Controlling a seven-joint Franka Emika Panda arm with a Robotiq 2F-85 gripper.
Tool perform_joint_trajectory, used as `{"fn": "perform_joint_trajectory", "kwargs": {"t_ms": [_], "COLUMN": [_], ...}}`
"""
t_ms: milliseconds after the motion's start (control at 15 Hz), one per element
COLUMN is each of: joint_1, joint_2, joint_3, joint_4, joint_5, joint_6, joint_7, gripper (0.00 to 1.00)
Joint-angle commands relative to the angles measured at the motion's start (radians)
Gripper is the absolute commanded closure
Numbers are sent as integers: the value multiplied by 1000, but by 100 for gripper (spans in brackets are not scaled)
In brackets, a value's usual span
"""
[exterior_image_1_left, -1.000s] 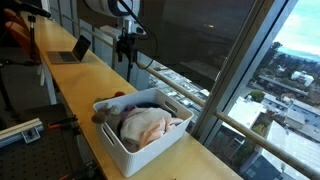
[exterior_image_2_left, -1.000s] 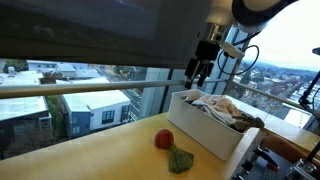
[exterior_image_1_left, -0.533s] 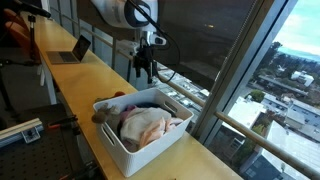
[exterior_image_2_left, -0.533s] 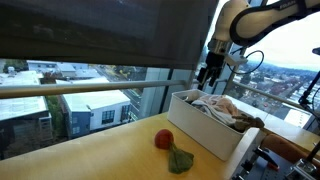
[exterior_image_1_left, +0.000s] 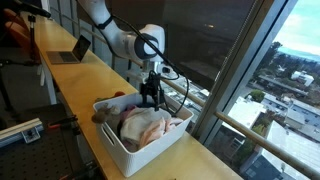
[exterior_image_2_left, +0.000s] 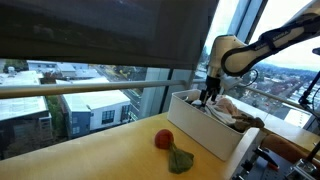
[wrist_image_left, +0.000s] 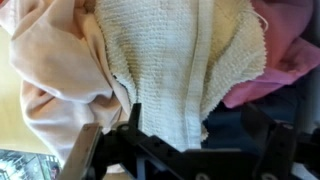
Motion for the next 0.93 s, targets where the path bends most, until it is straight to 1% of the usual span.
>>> {"fn": "perform_joint_trajectory", "kwargs": {"t_ms": [0,267,467,600,667,733,800,867], "joint_1": [-17,-35,-59,-65,-66,-68,-69,-70], "joint_2": [92,175,238,273,285,286,285,273], "joint_3": [-11,12,40,43,42,41,38,37], "joint_4": [31,57,69,72,73,64,59,48], "joint_5": [14,85,170,202,211,216,218,221], "joint_6": [33,36,32,32,31,31,29,27], "joint_7": [-17,-27,-69,-90,-96,-100,-103,-106], "gripper": [0,0,0,0,7,26,32,40]}}
